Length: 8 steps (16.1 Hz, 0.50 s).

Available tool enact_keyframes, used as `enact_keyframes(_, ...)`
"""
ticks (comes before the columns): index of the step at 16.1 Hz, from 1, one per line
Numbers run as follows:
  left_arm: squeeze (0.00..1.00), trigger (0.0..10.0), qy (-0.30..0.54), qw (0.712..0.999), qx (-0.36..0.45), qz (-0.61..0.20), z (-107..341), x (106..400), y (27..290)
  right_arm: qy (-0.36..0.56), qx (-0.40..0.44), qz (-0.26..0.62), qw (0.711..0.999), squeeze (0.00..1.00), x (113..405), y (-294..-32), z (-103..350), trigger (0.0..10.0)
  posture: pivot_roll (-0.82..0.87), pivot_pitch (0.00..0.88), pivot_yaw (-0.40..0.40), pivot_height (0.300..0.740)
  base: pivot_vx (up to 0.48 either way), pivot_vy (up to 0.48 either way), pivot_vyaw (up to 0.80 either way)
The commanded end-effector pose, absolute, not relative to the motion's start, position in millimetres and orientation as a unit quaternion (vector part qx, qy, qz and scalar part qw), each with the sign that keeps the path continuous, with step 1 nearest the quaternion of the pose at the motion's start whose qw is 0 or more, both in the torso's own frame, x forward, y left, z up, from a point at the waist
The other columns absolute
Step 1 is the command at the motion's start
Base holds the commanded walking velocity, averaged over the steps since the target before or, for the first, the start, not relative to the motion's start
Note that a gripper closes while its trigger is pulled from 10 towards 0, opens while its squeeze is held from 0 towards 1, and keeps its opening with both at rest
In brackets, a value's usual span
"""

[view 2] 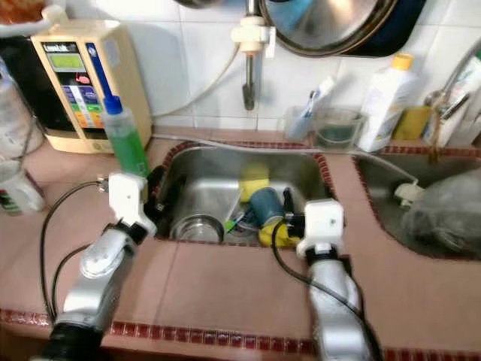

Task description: Kitchen organization

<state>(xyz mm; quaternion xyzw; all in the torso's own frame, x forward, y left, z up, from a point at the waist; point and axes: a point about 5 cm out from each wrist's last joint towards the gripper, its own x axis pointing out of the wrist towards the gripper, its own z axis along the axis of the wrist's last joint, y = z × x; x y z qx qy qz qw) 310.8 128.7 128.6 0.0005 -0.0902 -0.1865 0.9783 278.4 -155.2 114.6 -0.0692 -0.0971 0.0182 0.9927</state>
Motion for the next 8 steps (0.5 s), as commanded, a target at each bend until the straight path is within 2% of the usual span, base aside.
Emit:
enact_keyframes(1, 0.00, 10.0, -0.090, 0.979, 0.004, -0.183, 129, 312, 131, -0.105, -0.072, 0.023, 0.992, 0.00, 280, -154, 120, 10.0, -0.06, 0.000, 0.048, 0.740, 0.000, -0.480, 0.00)
enact_keyframes(5, 0.00, 10.0, -0.084, 0.978, 0.006, -0.190, 128, 313, 127, -0.104, -0.072, 0.019, 0.992, 0.00, 279, -155, 120, 10.0, -0.07, 0.000, 0.049, 0.740, 0.000, -0.450, 0.00)
enact_keyframes(8, 0.00, 10.0, -0.048, 0.978, -0.015, -0.201, 119, 314, 124, -0.098, -0.072, 0.013, 0.992, 0.00, 277, -159, 116, 10.0, -0.07, 0.000, 0.045, 0.740, 0.000, 0.000, 0.00)
